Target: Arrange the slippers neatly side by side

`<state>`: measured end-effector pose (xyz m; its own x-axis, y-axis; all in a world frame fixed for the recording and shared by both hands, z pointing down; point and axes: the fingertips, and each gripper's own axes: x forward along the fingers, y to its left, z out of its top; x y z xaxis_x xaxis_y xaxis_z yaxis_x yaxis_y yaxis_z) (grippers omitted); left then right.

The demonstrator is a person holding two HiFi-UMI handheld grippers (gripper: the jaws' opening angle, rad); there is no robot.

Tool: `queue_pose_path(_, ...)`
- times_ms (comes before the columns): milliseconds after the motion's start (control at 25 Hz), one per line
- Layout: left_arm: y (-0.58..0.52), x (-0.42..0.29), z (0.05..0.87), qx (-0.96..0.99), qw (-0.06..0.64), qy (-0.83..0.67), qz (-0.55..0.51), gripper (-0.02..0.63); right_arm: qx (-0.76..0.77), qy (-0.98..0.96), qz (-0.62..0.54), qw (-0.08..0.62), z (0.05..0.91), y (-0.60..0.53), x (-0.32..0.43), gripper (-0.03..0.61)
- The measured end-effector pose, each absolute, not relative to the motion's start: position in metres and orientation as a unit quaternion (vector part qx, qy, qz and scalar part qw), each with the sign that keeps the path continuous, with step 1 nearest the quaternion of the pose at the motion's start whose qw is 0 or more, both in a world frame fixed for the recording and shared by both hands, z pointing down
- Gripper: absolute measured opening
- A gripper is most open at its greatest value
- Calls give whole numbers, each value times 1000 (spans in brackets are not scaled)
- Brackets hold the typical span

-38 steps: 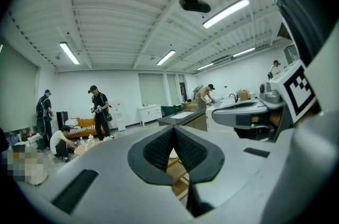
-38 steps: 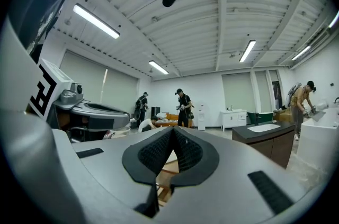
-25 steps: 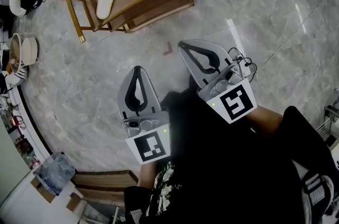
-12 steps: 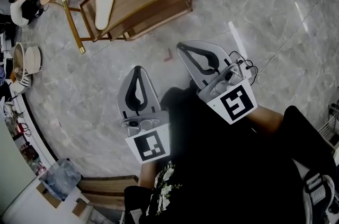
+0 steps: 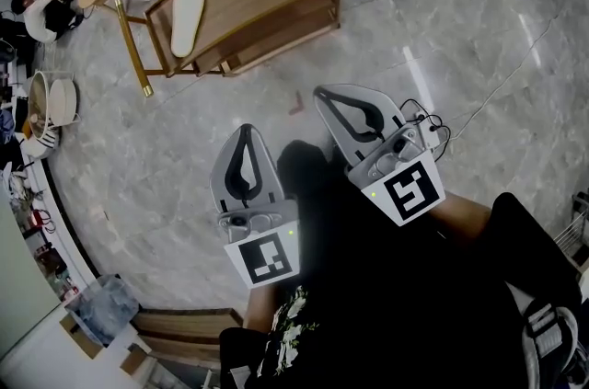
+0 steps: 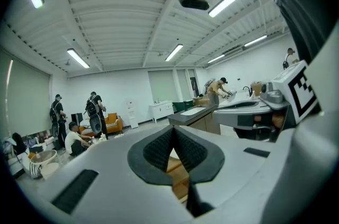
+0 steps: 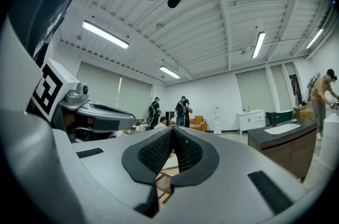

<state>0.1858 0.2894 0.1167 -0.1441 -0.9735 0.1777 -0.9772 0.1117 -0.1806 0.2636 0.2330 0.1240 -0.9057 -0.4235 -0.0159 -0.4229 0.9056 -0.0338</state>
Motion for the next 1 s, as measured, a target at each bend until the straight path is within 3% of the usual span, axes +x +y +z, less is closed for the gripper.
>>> queue_pose_path(1000,253,147,111,651,-12,-753,93,2,-207,978,32,11,113,200,224,-2)
